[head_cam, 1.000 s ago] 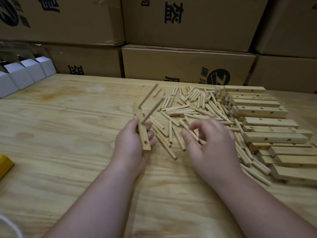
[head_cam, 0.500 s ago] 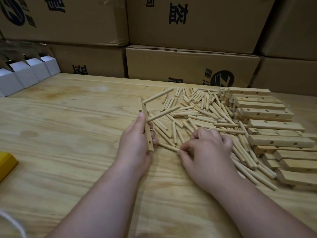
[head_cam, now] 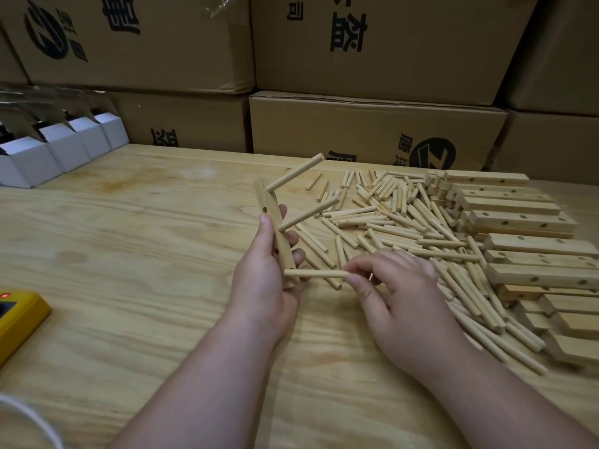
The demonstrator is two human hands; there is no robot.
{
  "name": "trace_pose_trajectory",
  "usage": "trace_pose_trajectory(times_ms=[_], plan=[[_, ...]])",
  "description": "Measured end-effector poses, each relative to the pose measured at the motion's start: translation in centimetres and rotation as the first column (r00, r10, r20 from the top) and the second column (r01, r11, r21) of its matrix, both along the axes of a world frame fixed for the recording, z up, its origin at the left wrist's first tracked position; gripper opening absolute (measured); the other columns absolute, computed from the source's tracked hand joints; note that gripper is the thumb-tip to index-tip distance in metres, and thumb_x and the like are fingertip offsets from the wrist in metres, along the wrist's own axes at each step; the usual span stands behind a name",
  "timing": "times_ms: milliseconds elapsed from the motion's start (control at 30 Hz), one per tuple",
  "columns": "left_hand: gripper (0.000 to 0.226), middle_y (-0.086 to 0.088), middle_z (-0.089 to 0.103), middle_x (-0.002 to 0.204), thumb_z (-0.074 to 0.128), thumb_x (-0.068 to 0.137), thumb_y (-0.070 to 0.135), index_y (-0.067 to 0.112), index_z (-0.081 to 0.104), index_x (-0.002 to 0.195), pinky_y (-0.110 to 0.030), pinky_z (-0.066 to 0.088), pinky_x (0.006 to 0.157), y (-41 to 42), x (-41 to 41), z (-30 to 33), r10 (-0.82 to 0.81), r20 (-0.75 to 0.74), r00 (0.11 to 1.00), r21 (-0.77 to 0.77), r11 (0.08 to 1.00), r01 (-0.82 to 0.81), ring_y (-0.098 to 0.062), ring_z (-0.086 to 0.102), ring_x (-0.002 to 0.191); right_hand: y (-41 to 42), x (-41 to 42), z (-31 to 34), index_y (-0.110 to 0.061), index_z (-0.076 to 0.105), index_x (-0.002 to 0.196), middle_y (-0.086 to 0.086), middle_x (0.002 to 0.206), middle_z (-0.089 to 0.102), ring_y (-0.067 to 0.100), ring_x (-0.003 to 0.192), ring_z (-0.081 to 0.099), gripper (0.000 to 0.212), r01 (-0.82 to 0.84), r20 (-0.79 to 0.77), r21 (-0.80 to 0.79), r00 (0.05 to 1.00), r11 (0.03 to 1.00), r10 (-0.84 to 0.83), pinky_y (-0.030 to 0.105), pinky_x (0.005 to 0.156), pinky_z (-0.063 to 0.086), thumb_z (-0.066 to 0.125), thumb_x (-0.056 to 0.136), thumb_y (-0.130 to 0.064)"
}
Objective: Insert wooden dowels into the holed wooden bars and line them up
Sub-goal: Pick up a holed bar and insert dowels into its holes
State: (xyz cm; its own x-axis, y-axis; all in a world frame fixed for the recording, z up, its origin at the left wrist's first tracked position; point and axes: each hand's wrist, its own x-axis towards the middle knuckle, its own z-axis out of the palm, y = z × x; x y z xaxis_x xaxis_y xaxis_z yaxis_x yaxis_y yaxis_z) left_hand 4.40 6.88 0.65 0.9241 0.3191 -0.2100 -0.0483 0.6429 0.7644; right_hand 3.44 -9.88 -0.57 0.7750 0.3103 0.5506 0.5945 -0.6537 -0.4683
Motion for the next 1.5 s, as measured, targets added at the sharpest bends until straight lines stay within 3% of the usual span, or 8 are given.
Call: trace_pose_trajectory(times_ms=[167, 500, 667, 867, 1067, 1267, 1500], plan=[[0.033, 0.007, 0.056, 0.077, 0.050, 0.101, 0.051, 0.035, 0.076, 0.113, -0.028, 0.041, 0.060, 0.01, -0.02, 0.02, -0.001, 0.022, 1.000, 0.002, 1.000, 0.001, -0.008, 0.044, 0.057, -0.09, 0.17, -0.07, -0.030, 0.068, 0.099, -0.023, 0.091, 0.059, 0.004, 0.095, 0.052, 0.013, 0.018, 0.023, 0.011, 1.000, 1.000, -0.018, 0.036, 0.093, 0.033, 0.057, 0.092, -0.030], [0.027, 0.010, 0.055, 0.079, 0.052, 0.100, 0.049, 0.041, 0.076, 0.111, -0.023, 0.043, 0.058, -0.30, -0.36, -0.18, -0.042, 0.058, 0.997, 0.222, 0.975, 0.028, -0.005, 0.045, 0.061, -0.08, -0.11, 0.60, -0.018, 0.073, 0.095, -0.016, 0.087, 0.064, 0.009, 0.087, 0.057, 0.012, -0.089, 0.131, 0.066, 0.988, 0.994, 0.079, 0.041, 0.084, 0.047, 0.064, 0.090, -0.024], [0.030, 0.012, 0.055, 0.077, 0.047, 0.104, 0.047, 0.042, 0.073, 0.115, -0.021, 0.040, 0.057, -0.68, -0.59, -0.45, -0.105, 0.093, 0.990, 0.323, 0.944, 0.070, -0.005, 0.044, 0.062, -0.62, 0.10, 0.84, -0.024, 0.074, 0.095, -0.023, 0.086, 0.062, 0.002, 0.091, 0.057, 0.012, -0.080, 0.036, 0.140, 0.996, 0.987, 0.076, 0.020, 0.084, 0.044, 0.063, 0.089, -0.025], [0.032, 0.005, 0.052, 0.077, 0.044, 0.107, 0.040, 0.030, 0.074, 0.112, -0.023, 0.039, 0.054, -0.36, -0.27, -0.53, -0.036, 0.111, 0.993, 0.162, 0.987, 0.018, -0.007, 0.044, 0.058, -0.19, -0.30, 0.75, -0.022, 0.076, 0.092, -0.022, 0.083, 0.062, 0.001, 0.086, 0.058, 0.011, -0.072, 0.028, 0.121, 0.997, 0.990, 0.069, 0.011, 0.080, 0.041, 0.067, 0.087, -0.026], [0.035, 0.008, 0.052, 0.071, 0.044, 0.106, 0.041, 0.029, 0.076, 0.112, -0.024, 0.037, 0.057, -0.45, -0.30, -0.85, -0.123, 0.117, 0.985, 0.239, 0.967, 0.093, -0.007, 0.042, 0.059, -0.52, -0.34, 0.81, -0.023, 0.076, 0.093, -0.023, 0.084, 0.063, 0.001, 0.090, 0.059, 0.014, -0.060, -0.020, 0.173, 0.998, 0.983, 0.065, 0.008, 0.081, 0.040, 0.065, 0.086, -0.029], [0.035, 0.005, 0.049, 0.071, 0.041, 0.107, 0.038, 0.021, 0.070, 0.118, -0.022, 0.037, 0.053, -0.34, -0.05, -0.65, -0.063, 0.125, 0.990, 0.096, 0.994, 0.051, -0.007, 0.040, 0.055, 0.20, -0.65, 0.70, -0.022, 0.078, 0.089, -0.020, 0.081, 0.065, 0.003, 0.085, 0.061, 0.013, -0.067, -0.026, 0.208, 0.997, 0.976, 0.074, 0.015, 0.078, 0.044, 0.068, 0.082, -0.029], [0.036, 0.006, 0.050, 0.071, 0.043, 0.107, 0.040, 0.024, 0.073, 0.117, -0.022, 0.038, 0.055, -0.27, -0.37, -0.80, -0.130, 0.135, 0.982, 0.157, 0.982, 0.108, -0.007, 0.041, 0.057, -0.03, -0.57, 0.55, -0.026, 0.077, 0.090, -0.020, 0.083, 0.067, 0.002, 0.087, 0.063, 0.014, -0.037, -0.060, 0.233, 0.997, 0.972, 0.053, 0.018, 0.081, 0.046, 0.067, 0.083, -0.031]])
